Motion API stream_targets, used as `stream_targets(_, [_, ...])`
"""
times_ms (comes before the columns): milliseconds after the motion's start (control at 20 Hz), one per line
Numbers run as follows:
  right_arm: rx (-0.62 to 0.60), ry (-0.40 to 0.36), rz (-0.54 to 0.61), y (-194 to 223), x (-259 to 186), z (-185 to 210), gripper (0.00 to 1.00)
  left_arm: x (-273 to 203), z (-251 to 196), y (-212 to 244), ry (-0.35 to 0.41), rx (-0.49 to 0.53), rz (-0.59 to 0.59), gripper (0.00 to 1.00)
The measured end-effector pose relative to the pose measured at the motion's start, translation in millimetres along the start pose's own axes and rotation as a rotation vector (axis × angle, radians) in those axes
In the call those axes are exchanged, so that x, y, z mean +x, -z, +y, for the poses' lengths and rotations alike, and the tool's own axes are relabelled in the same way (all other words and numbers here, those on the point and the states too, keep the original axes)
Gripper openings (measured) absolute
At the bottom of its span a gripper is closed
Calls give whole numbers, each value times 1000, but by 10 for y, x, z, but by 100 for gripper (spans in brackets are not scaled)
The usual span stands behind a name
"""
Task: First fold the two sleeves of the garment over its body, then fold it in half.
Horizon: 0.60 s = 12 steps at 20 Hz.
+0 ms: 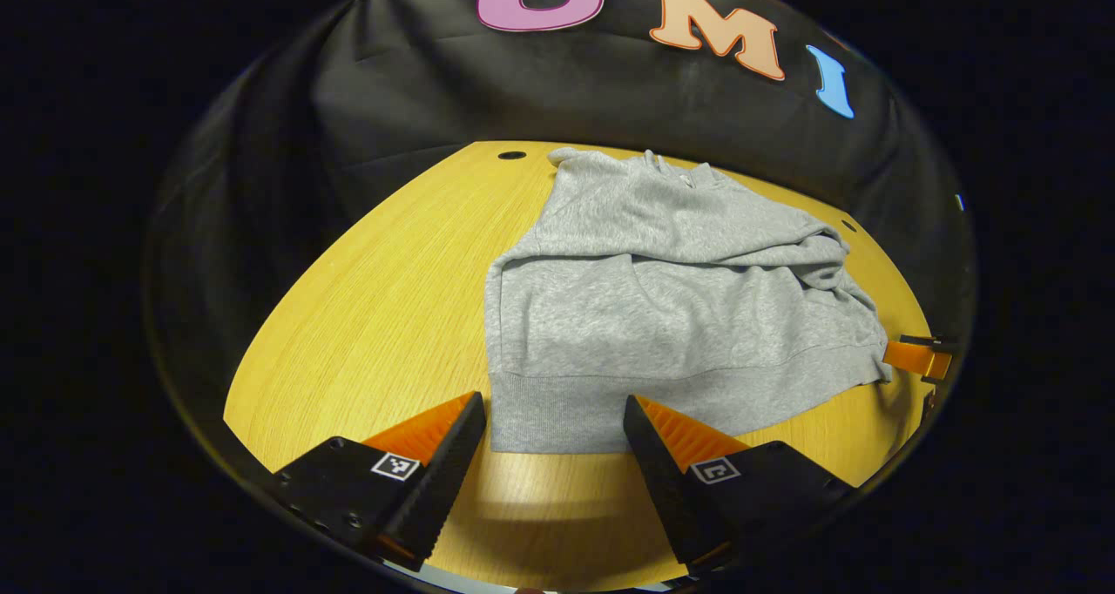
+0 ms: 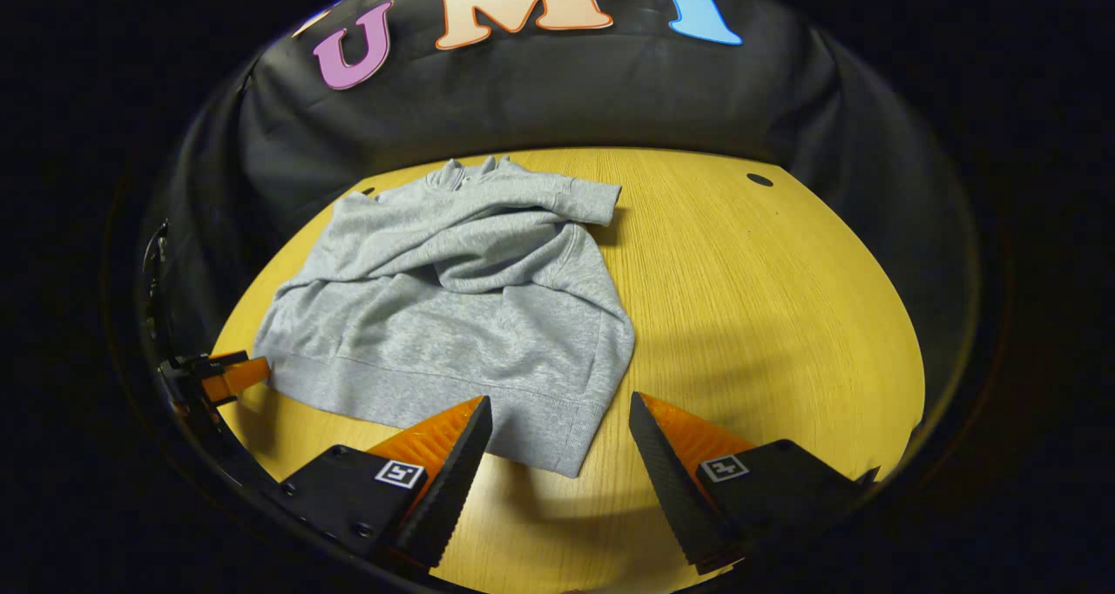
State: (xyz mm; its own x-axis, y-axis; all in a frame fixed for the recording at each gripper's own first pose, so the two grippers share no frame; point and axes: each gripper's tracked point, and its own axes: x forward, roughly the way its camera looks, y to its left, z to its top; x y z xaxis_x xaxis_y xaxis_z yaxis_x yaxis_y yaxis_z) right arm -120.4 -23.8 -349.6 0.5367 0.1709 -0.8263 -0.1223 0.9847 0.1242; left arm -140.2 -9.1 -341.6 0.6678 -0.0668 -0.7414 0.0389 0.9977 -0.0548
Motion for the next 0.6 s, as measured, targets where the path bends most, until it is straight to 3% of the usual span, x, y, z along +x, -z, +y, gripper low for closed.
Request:
stream_targets(100, [-21,14,53,117,47,2,99,12,-8,-3,7,9,-19,96])
stream_targets(250, [-43,-6,36,75,48,70,97,20,-11,-8,10,10,-48,99])
stream_targets(300, [-50,-14,54,131,58,126,90,18,-19,-8,12,9,-52,96])
stream_targets(350, [-58,-28,47,99,68,162,75,6,-33,-12,13,13,-54,91])
stream_targets(400, [-57,-31,62,124,64,195,72,40,-80,-20,30,22,-59,89])
stream_targets(450, [-60,-29,58,92,59,196,58,47,-133,-12,47,33,-51,78])
stream_targets(550, [-71,-40,71,107,65,204,55,72,-174,-44,61,24,-40,56])
stream_targets(600, [-61,-85,70,101,47,280,59,88,-200,-73,67,0,-47,49])
